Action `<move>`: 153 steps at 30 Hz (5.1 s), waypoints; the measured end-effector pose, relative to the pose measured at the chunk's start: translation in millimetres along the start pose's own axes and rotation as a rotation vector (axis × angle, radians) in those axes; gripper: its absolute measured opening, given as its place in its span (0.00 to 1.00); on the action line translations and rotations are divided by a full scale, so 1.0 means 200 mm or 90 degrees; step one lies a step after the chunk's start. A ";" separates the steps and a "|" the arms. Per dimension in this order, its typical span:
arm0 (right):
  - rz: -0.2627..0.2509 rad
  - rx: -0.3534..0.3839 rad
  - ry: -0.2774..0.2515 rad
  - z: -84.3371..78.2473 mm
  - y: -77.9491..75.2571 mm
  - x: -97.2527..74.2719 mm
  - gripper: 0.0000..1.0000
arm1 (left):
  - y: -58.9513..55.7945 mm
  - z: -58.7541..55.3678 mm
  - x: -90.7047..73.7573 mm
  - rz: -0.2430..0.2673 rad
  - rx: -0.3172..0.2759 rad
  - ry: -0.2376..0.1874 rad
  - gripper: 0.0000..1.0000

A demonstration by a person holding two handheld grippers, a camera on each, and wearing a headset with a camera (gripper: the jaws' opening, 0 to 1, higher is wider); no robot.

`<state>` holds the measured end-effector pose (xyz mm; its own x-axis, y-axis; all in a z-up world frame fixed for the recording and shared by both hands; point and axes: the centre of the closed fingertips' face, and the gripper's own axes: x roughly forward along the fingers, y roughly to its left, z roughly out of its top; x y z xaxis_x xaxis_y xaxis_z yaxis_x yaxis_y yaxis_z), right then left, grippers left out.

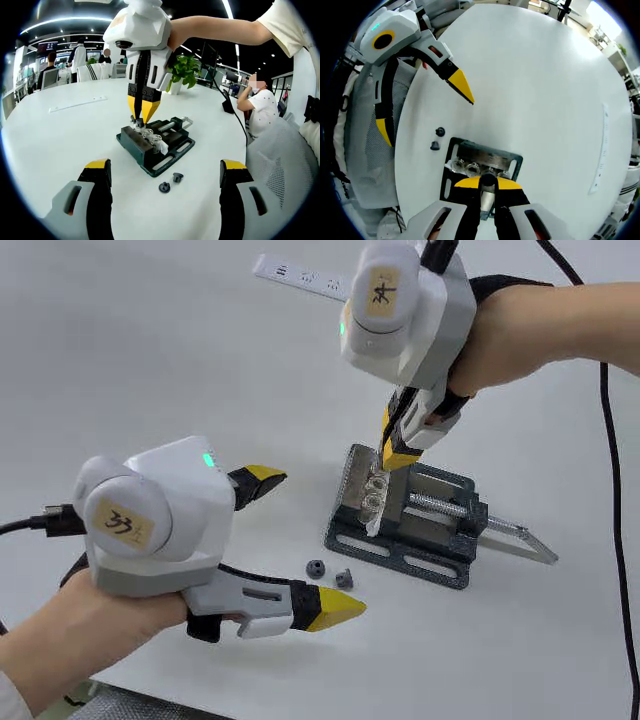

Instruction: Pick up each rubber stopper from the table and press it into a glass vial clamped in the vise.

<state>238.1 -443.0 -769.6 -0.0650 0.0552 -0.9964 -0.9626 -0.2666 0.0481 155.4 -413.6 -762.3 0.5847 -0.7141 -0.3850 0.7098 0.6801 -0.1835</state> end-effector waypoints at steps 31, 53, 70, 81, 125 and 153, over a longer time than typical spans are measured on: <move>-0.008 -0.008 -0.028 0.00 0.02 0.00 0.10 | 0.01 0.00 -0.02 0.002 -0.004 0.002 0.87; -0.001 0.034 -0.116 0.00 0.00 -0.07 0.00 | 0.01 0.01 0.00 0.002 -0.005 0.001 0.86; 0.012 0.042 -0.117 0.00 0.00 -0.04 0.02 | 0.01 -0.01 0.00 0.002 -0.007 0.006 0.85; 0.016 0.041 -0.110 0.00 0.00 -0.03 0.01 | 0.02 -0.02 -0.01 0.003 -0.011 0.007 0.85; 0.012 0.050 -0.058 0.00 0.00 -0.01 0.00 | 0.02 -0.04 0.03 0.000 -0.024 0.010 0.84; -0.001 0.035 -0.038 -0.01 0.01 0.00 0.00 | 0.05 -0.05 0.03 0.010 -0.035 0.005 0.83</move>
<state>237.1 -446.0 -770.7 -0.0779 0.1132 -0.9905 -0.9756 -0.2133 0.0523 162.2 -408.1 -775.4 0.5922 -0.7017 -0.3960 0.6774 0.6997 -0.2269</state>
